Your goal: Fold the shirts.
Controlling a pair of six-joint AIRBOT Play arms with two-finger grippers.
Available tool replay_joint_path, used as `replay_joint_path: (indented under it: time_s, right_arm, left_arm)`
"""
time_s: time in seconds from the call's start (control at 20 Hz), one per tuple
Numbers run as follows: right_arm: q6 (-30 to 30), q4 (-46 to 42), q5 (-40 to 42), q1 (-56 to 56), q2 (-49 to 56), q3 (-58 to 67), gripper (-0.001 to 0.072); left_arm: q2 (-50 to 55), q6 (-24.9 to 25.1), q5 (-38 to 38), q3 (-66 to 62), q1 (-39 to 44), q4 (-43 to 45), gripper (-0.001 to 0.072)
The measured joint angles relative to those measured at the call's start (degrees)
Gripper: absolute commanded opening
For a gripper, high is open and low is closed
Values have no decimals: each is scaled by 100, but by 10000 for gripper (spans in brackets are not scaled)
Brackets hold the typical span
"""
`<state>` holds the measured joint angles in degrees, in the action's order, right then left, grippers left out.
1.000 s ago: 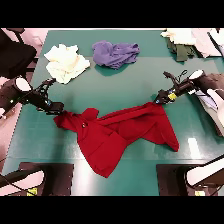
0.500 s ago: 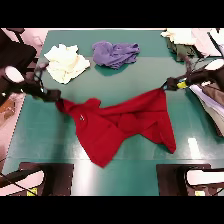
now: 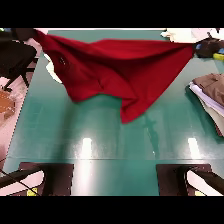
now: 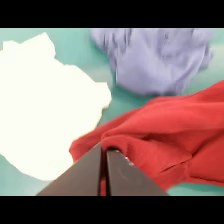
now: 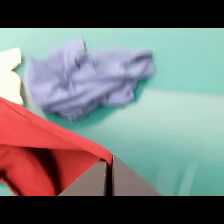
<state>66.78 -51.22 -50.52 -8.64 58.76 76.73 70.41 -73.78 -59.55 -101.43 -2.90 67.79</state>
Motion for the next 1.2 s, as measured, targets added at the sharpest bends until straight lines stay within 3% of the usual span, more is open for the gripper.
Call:
replay_joint_path:
  time_s: [0.2,0.45,0.65,0.9,1.05,1.2]
  right_arm:
    - [103,-61,114,-7,-925,4,19]
    - [1106,-1134,-155,-11,-2306,271,19]
    - [1644,-1873,-846,-11,-2656,1386,19]
    - [1961,-2210,-2337,-11,-1731,2896,19]
    - [2020,-2297,-3040,-11,-772,2824,19]
    - [1904,-2347,-3064,-13,289,2326,19]
  left_arm:
    - [-94,155,-487,-844,2,-50,24]
    - [-833,181,-1327,-1491,4,-79,24]
    - [-1690,74,-1473,-1617,4,-118,23]
    - [-2293,-79,-1069,-1591,4,-118,22]
    - [-2068,-337,-1320,-1056,0,-264,23]
    - [-1508,-413,-1628,20,11,-1054,23]
